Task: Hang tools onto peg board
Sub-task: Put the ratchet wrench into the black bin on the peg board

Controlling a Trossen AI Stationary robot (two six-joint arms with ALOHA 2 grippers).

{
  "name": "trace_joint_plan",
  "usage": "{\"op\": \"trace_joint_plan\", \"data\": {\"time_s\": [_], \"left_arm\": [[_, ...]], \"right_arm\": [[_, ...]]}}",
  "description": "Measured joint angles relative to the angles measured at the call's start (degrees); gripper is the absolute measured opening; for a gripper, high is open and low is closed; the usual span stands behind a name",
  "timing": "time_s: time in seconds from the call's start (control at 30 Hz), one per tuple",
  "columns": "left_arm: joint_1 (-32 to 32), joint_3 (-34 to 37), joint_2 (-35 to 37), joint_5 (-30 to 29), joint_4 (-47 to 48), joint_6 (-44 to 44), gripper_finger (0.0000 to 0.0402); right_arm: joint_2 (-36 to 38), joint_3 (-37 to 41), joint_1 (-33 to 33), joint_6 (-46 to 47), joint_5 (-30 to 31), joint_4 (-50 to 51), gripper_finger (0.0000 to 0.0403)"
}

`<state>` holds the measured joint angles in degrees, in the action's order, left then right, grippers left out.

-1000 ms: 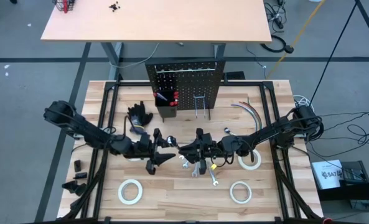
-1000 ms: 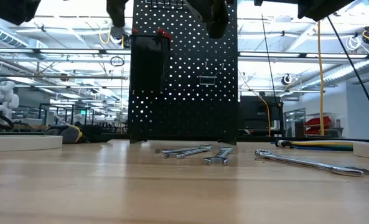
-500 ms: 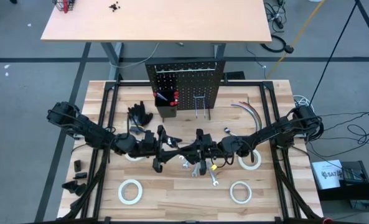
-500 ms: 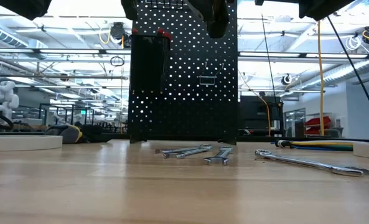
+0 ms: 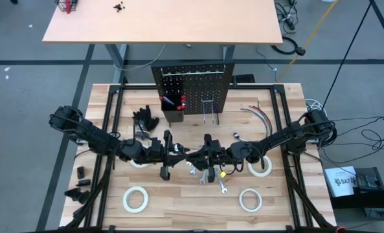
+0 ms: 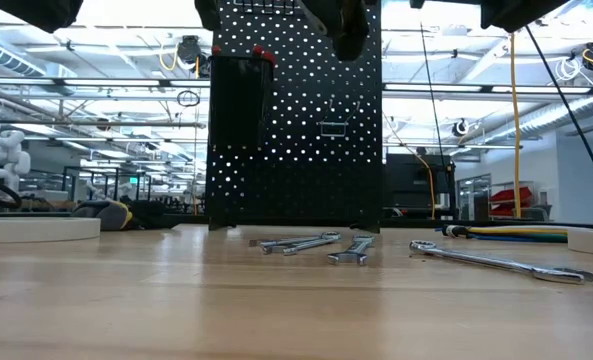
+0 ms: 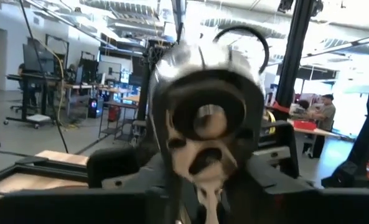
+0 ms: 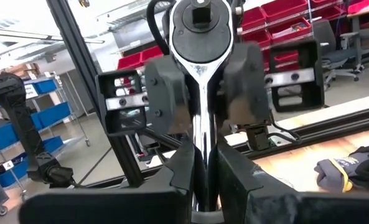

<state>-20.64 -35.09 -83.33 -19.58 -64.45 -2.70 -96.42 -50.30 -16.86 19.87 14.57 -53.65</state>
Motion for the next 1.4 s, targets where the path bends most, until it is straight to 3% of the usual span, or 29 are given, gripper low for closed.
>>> {"op": "trace_joint_plan", "data": {"time_s": [0.1,0.33,0.5,0.63,1.0,1.2,1.4], "left_arm": [[0.0,0.0,0.0,1.6,1.1,-0.6,0.0051],[0.0,0.0,0.0,3.5,1.4,-1.0,0.0051],[0.0,0.0,0.0,3.6,1.4,-1.0,0.0051],[-0.1,0.0,0.2,3.7,1.9,-0.9,0.0051],[-0.1,0.1,2.8,4.9,10.6,-1.6,0.0051],[-0.5,0.0,3.0,5.2,14.4,-7.0,0.0051],[-0.5,0.0,2.9,5.1,17.7,-9.2,0.0051]], "right_arm": [[0.0,0.0,0.0,-0.5,-0.1,0.1,0.0035],[0.0,0.0,0.0,0.6,0.1,0.2,0.0074],[0.0,0.0,-0.1,2.2,0.0,0.3,0.0079],[0.0,0.0,0.0,2.3,-3.8,0.3,0.0080],[0.4,0.0,0.0,8.2,-7.0,7.2,0.0107],[0.3,0.0,0.0,8.3,-10.2,8.6,0.0117],[0.3,-5.2,0.0,8.9,-11.1,24.0,0.0118]]}}
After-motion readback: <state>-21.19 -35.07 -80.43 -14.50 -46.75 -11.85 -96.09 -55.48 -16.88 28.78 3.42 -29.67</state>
